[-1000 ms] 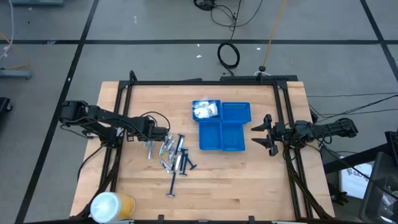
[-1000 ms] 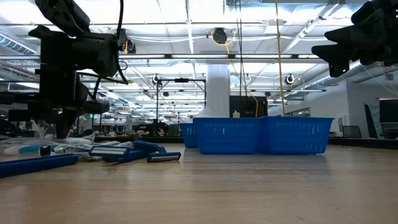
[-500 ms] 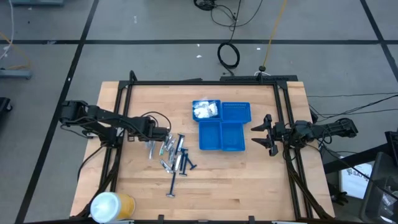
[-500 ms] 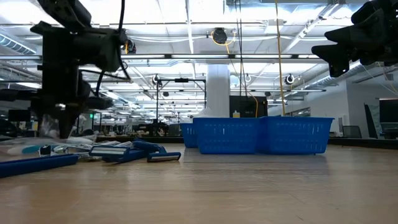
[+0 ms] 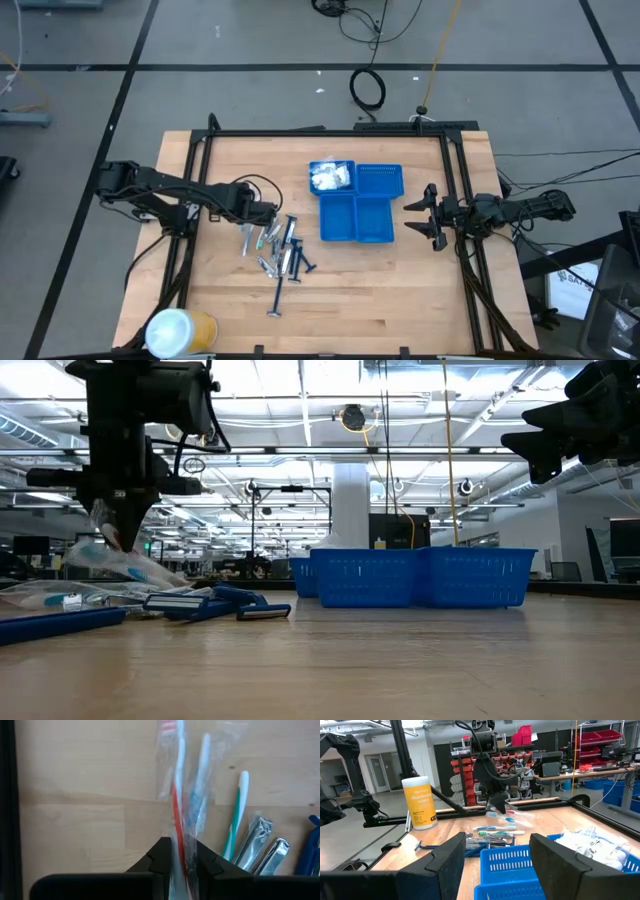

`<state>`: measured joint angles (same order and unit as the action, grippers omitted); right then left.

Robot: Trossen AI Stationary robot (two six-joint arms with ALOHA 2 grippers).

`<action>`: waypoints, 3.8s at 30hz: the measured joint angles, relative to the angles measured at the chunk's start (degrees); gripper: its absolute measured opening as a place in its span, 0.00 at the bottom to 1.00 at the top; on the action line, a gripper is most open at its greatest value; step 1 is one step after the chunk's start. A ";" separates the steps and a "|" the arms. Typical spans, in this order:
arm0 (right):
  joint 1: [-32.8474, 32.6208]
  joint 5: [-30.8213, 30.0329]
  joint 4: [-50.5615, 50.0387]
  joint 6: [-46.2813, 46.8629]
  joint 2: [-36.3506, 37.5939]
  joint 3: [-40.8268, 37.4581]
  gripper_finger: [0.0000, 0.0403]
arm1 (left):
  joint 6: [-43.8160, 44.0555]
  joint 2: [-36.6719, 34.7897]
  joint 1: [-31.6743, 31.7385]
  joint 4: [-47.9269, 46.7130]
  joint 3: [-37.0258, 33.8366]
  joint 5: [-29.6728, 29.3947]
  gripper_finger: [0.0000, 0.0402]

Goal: Pick & Place Travel size toiletries
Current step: Put the orange toothbrush into the top right blue basket

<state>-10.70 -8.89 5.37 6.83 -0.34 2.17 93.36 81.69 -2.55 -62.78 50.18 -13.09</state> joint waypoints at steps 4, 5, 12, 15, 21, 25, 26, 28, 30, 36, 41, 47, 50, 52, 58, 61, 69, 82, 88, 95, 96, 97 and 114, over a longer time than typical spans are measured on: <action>-0.01 -0.01 0.00 0.00 0.00 0.00 0.52 | -0.17 0.91 -0.75 -0.08 -0.19 -2.54 0.13; -0.01 -0.01 0.01 0.00 -0.01 -0.01 0.52 | -0.33 1.28 -0.95 -0.01 -0.36 -4.13 0.14; 0.00 -0.02 0.06 0.00 0.00 0.00 0.52 | -2.55 3.85 -0.59 -0.20 -1.52 -7.60 0.13; 0.00 -0.01 0.04 0.00 -0.02 0.00 0.52 | -3.87 3.81 -0.48 -0.17 -1.56 -8.00 0.07; -0.02 -0.01 0.02 0.00 -0.02 0.00 0.52 | -2.17 3.82 -0.50 -0.08 -1.56 -7.97 0.06; -0.01 0.00 0.03 0.00 0.00 -0.01 0.52 | -1.34 3.82 -0.43 0.73 -1.56 -5.76 0.15; 0.00 -0.01 0.04 0.00 -0.01 -0.01 0.52 | -1.46 3.82 -0.41 0.77 -1.56 -4.91 0.18; -0.01 0.00 0.02 0.00 -0.02 -0.01 0.52 | -1.47 3.82 -0.42 0.79 -1.56 -3.53 0.26; -0.02 -0.01 0.02 0.00 0.00 -0.01 0.52 | -1.18 3.82 -0.43 1.49 -1.56 -2.21 0.34; -0.01 -0.02 0.02 0.00 -0.02 0.00 0.52 | -1.62 3.82 -0.44 5.00 -1.56 0.09 0.55; -0.02 -0.02 0.02 0.00 -0.02 -0.02 0.52 | -1.51 3.82 -0.44 5.90 -1.56 -0.08 0.59; 0.00 -0.01 0.02 0.00 -0.01 0.00 0.52 | -1.47 3.82 -0.44 5.88 -1.56 -0.23 0.48; 0.00 0.00 0.02 0.00 -0.02 0.00 0.52 | -2.12 3.82 -0.44 5.88 -1.56 -0.14 0.42; -0.02 -0.02 0.02 0.00 -0.02 0.00 0.52 | -2.42 3.82 -0.44 5.88 -1.56 -0.01 0.38; 0.00 0.00 0.02 0.00 0.00 0.00 0.52 | -2.17 3.82 -0.44 5.96 -2.89 0.60 0.30; -0.01 -0.01 0.02 0.00 -0.02 0.00 0.52 | -1.26 3.82 -0.44 6.36 -4.24 1.47 0.29; -0.02 0.00 0.02 0.00 -0.02 -0.02 0.52 | -0.68 3.82 -0.44 6.25 -4.51 1.54 0.29; -0.01 0.00 0.02 0.00 -0.01 -0.01 0.52 | -3.11 3.82 -0.53 5.90 -4.51 -0.11 0.03; -0.02 -0.01 0.02 0.00 -0.02 0.00 0.52 | -4.93 3.82 -1.67 -0.04 1.27 -4.70 0.01; 0.00 0.00 0.02 0.00 0.00 0.00 0.52 | -15.67 3.81 -4.03 -9.21 15.97 -17.33 0.00; 0.00 0.00 0.02 0.00 -0.02 -0.01 0.52 | -18.37 3.79 -4.40 -9.42 18.09 -20.00 0.00; -0.01 -0.01 0.02 0.00 -0.02 -0.02 0.52 | -21.46 3.79 -4.78 -9.31 20.13 -22.72 0.00; 0.00 -0.01 0.02 0.00 -0.01 0.00 0.52 | -69.40 3.85 -1.87 23.39 23.93 -28.26 0.00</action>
<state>-10.70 -8.90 5.39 6.83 -0.35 2.17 23.97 85.54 -4.42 -39.39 74.11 -41.35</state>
